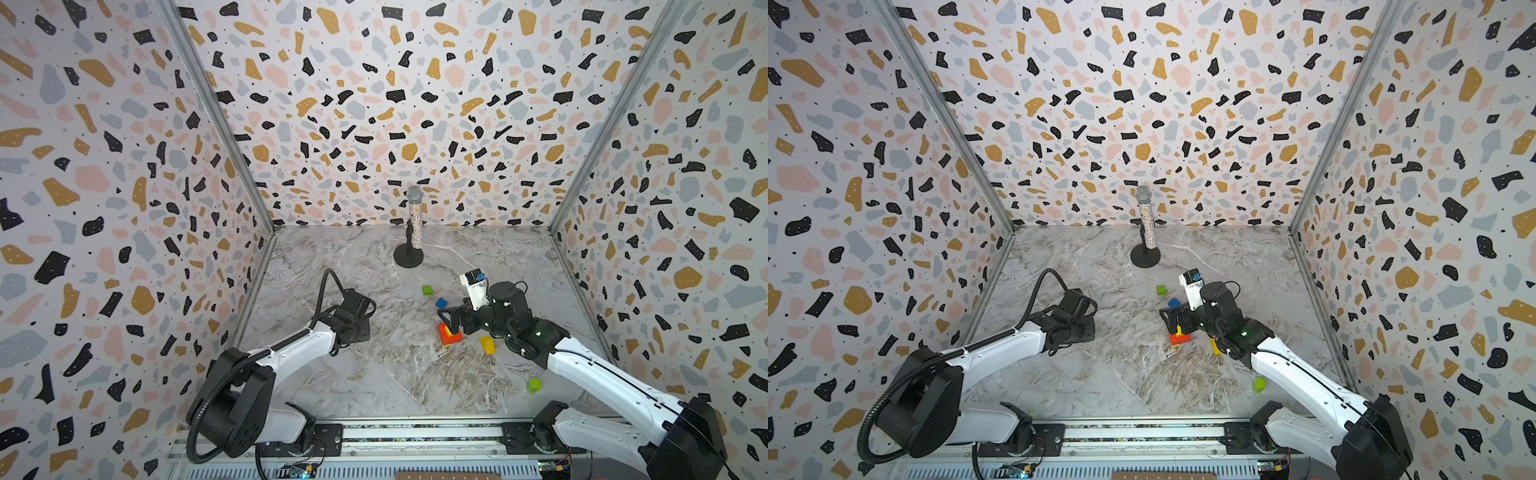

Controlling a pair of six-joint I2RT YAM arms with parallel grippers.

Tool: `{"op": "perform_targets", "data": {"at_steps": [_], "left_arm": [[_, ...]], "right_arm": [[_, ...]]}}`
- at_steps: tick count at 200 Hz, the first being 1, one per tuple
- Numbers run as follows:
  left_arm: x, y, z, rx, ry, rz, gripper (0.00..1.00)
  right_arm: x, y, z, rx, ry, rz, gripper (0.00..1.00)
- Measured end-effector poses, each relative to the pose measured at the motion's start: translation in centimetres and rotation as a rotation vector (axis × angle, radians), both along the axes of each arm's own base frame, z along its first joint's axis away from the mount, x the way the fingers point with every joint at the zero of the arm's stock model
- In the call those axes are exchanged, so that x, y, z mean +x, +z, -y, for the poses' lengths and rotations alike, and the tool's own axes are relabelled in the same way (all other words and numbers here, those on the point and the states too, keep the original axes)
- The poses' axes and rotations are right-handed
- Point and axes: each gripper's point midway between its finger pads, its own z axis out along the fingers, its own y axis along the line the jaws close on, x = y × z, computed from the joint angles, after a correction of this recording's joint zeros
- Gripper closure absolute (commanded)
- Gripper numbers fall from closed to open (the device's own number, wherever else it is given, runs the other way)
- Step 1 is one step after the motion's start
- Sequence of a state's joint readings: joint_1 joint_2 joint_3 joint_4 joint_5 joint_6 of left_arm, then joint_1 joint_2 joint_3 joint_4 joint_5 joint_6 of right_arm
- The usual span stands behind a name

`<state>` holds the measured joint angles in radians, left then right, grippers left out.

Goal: Build the wood block tower
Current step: 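Lift the blue block with the left gripper while the right arm draws back, then carry the blue block with the left gripper over the yellow block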

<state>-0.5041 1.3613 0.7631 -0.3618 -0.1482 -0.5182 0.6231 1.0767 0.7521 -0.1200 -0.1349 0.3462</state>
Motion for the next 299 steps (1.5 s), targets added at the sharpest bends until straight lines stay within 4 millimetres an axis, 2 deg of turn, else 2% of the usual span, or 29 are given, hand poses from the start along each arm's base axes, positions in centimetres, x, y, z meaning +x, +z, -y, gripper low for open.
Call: {"op": "perform_targets", "data": {"at_steps": [23, 46, 63, 79, 144, 197, 247, 299], "left_arm": [[1.1, 2.7, 1.7, -0.010, -0.078, 0.039, 0.73], [2.0, 5.0, 3.8, -0.006, -0.171, 0.070, 0.74], [2.4, 6.1, 5.5, 0.013, -0.238, 0.081, 0.74], [2.5, 6.5, 7.0, 0.033, -0.299, 0.082, 0.74], [2.3, 7.2, 13.8, 0.110, -0.552, 0.086, 0.74], [1.5, 7.7, 19.3, 0.133, -0.735, 0.116, 0.74], [-0.2, 5.8, 22.9, 0.178, -0.893, 0.105, 0.74], [-1.4, 4.9, 26.3, 0.184, -1.004, 0.104, 0.74]], "right_arm": [[0.9, -1.1, 1.6, 0.022, -0.059, -0.052, 0.01], [1.9, -3.4, 4.6, 0.073, -0.145, -0.149, 0.01], [2.4, -5.2, 6.8, 0.118, -0.206, -0.231, 0.01], [2.3, -6.3, 8.0, 0.160, -0.239, -0.290, 0.01], [2.9, -5.8, 10.1, 0.286, -0.295, -0.317, 0.01], [2.8, -7.1, 11.2, 0.357, -0.323, -0.365, 0.01], [2.3, -9.4, 13.5, 0.447, -0.401, -0.437, 0.01], [2.7, -8.8, 14.2, 0.484, -0.407, -0.419, 0.01]]}}
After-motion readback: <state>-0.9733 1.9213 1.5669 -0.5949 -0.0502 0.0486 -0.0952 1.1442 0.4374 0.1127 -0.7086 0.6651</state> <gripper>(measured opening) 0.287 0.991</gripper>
